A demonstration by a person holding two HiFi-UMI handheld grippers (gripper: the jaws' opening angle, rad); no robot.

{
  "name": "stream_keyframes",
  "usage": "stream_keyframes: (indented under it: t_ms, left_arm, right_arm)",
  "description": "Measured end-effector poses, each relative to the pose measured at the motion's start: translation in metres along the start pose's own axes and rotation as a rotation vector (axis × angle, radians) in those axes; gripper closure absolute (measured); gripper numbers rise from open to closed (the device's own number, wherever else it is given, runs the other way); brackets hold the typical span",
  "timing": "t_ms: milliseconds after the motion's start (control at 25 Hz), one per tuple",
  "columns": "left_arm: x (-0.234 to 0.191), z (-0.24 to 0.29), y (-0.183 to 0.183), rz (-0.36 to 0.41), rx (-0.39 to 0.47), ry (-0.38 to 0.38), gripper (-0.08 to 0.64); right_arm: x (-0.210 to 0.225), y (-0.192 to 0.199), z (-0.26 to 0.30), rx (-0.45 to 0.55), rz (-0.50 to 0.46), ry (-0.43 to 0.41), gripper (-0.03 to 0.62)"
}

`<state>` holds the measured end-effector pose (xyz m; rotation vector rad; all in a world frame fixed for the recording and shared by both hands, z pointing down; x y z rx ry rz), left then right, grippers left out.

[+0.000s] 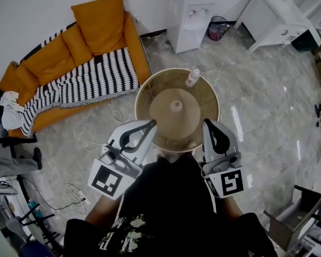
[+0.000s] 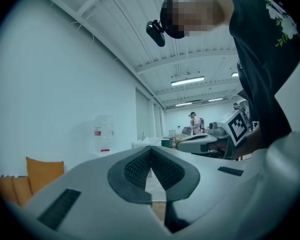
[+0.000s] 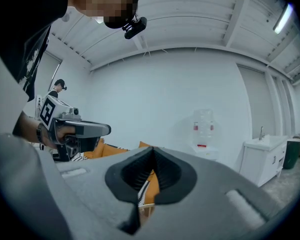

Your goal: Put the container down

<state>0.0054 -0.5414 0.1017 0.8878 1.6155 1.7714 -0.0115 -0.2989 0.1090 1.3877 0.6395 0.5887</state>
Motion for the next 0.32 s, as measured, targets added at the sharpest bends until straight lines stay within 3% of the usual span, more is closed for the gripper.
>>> stream_keyframes:
  t_ms: [320]
  left_arm:
    - [-0.007,0.01,0.007,0.007,-0.034,-0.004,0.555]
  right_arm:
    - [0.014,0.009,0.009,-0.041,0.02,0.005,0.598]
Point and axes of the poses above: the fingertips, and each gripper's own axes: z forward along the fingers, x to its right, y out of its underside, the point moved 10 cm from there along -z, backward along the fingers, and after that the axes turned 15 degrees about -y, right-handed, at the moved point
